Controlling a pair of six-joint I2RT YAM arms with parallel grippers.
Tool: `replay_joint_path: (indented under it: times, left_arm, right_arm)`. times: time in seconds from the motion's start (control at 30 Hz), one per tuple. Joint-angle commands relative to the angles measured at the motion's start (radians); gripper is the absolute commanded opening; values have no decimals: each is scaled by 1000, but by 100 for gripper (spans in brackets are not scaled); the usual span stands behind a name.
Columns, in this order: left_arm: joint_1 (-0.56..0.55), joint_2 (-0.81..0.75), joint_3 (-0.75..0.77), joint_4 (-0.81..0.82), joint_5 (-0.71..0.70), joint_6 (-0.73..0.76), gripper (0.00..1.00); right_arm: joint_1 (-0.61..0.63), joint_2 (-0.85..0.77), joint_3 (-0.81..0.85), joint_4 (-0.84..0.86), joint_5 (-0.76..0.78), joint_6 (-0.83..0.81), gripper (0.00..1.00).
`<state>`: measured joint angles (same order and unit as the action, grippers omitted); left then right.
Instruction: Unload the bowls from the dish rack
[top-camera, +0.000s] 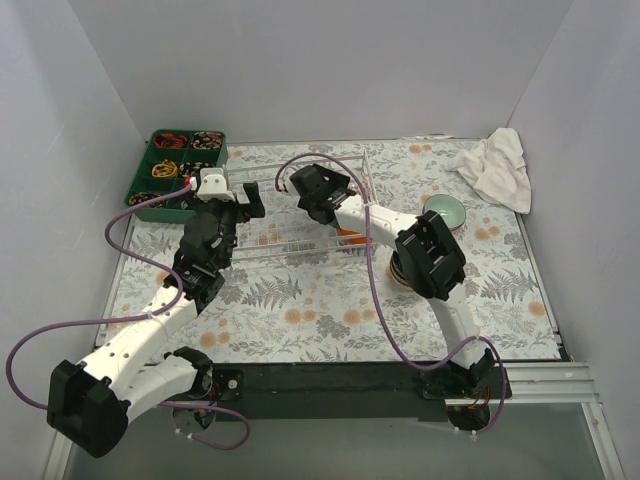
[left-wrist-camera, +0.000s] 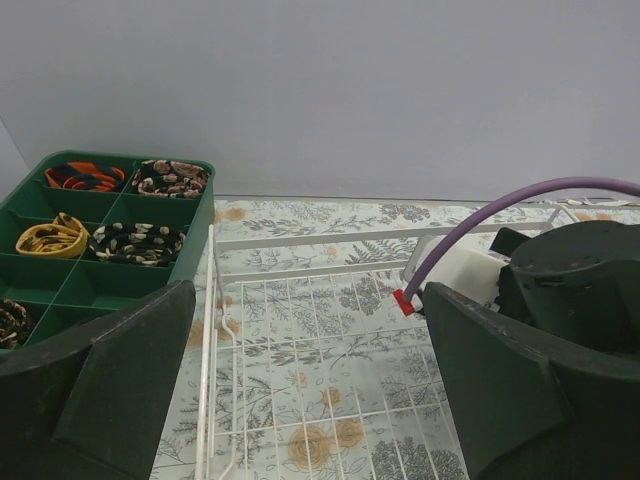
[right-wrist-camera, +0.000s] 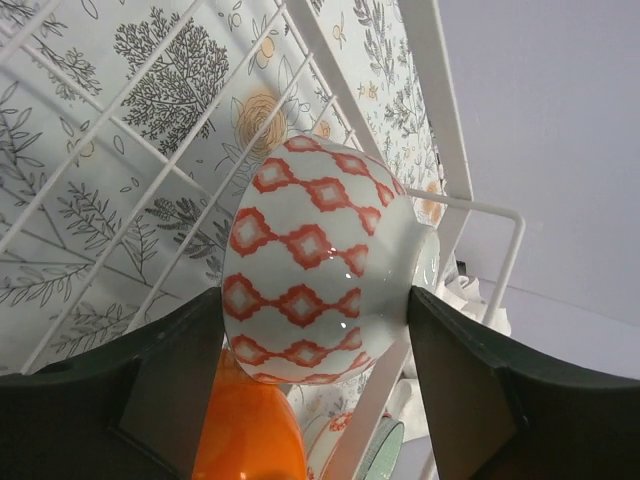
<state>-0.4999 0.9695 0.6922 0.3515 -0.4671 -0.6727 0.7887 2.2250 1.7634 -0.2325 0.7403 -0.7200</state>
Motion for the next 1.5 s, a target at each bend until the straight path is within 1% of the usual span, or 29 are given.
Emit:
replay_joint_path:
  times: [0.0,0.23,0.4,0.5,0.53,0.6,0.63,0.7,0.73,1.0,1.03,1.1,1.13,1.17,1.2,1.27,1.3,1.47]
  left_arm:
    - [1,-15,-14,10,-2,9,98]
    - [1,9,-10,-2,28,-16,98]
    - [1,11,-20,12,65,-42,98]
    - [3,32,-25,21,108,-73,98]
    - [3,47,-23,20,148,-82,98]
    - [4,63,-20,17,180,-96,98]
    - [4,75,-20,17,203,-111,98]
    - [6,84,-16,14,214,-125,98]
    - [8,89,-16,12,223,-137,98]
    - [20,106,-36,44,314,-172,98]
    - [23,110,-36,47,317,-177,98]
    - [29,132,-33,46,343,-195,98]
    - [32,138,-27,41,357,-206,98]
    - [37,144,-26,44,402,-226,98]
    - [37,155,-26,49,424,-234,98]
    - [37,170,-22,50,465,-252,98]
    - [38,185,-19,50,542,-260,98]
    - [37,219,-14,79,672,-281,98]
  right_arm:
    - [12,-139,-13,10,-24,53,43]
    - [12,-225,-41,-11,-130,158,34]
    - [12,-286,-67,-28,-249,289,29]
    - [12,-333,-64,-57,-323,384,28]
    - [12,-344,-68,-60,-356,405,28]
    - [9,-384,-84,-60,-389,470,28]
    - [7,-396,-94,-57,-430,488,28]
    - [-5,-433,-113,-51,-475,549,27]
    - [-9,-444,-134,-41,-517,571,27]
    - [-60,-605,-266,50,-688,712,26]
    - [-68,-620,-281,58,-728,750,26]
    - [-109,-669,-329,84,-787,780,26]
    - [-141,-686,-349,93,-855,816,26]
    - [-158,-723,-392,131,-892,836,26]
    - [-172,-740,-418,149,-967,858,26]
    - [-212,-787,-459,195,-1034,904,25]
    - [-220,-800,-496,222,-1079,916,25]
    - [-264,-856,-570,301,-1196,1005,25]
